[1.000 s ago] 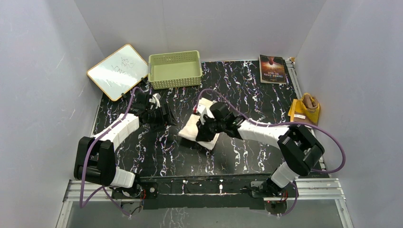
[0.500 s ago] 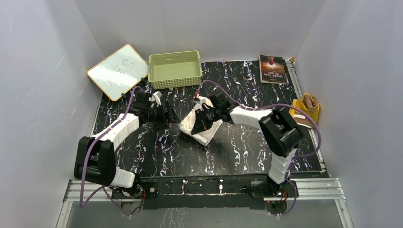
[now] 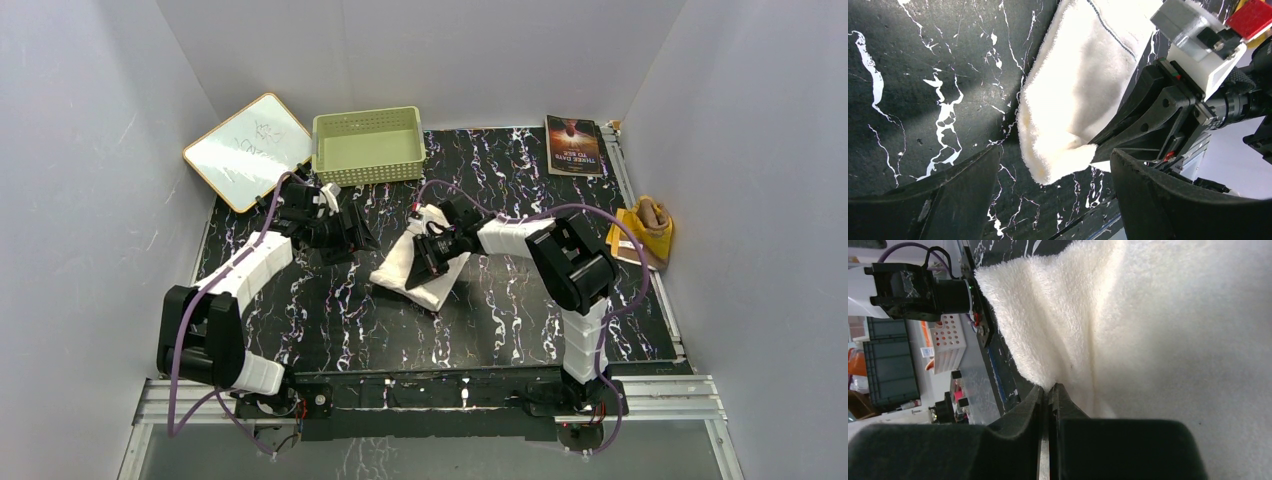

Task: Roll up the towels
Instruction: Roll the towel at the center of the board.

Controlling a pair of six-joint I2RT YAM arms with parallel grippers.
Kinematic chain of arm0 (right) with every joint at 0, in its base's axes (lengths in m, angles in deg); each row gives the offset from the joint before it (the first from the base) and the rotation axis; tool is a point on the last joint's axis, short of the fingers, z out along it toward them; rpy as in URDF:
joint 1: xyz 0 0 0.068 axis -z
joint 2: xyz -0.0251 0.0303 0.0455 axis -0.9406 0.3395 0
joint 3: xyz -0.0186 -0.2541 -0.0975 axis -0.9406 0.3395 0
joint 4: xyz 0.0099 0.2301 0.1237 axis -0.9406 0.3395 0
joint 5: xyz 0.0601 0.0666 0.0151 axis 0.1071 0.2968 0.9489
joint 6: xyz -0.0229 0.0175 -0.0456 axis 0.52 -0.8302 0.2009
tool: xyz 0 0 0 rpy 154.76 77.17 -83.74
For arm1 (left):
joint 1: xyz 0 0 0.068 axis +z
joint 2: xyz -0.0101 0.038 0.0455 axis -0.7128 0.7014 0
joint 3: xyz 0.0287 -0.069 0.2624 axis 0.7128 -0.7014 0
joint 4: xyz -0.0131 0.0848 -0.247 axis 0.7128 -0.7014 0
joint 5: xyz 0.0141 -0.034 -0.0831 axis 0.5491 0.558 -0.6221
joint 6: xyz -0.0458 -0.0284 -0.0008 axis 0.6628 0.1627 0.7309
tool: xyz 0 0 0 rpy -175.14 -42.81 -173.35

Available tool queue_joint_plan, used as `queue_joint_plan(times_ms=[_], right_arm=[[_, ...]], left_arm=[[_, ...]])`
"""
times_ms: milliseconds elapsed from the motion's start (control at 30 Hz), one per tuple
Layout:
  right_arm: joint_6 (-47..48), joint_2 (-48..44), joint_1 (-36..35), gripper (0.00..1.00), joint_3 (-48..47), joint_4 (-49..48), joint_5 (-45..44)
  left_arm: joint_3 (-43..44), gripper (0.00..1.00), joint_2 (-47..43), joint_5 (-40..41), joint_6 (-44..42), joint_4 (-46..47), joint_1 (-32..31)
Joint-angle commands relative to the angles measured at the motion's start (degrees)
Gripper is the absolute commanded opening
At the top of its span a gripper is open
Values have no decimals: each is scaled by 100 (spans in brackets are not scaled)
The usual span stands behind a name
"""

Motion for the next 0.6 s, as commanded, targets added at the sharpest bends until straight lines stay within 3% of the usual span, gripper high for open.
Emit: queue_joint_plan(times_ms=[0,267,567], right_arm=[[-343,80,156,0,-85,-324,162],[-616,508,367,0,-90,-343,-257],[-484,736,370,0,-159,97,-1200]], left_arm=[[169,80,23,-260,-22,-96,32],[-123,60,102,-964,186,512,-44],[-330,4,607,-1724,651,1556,-433]])
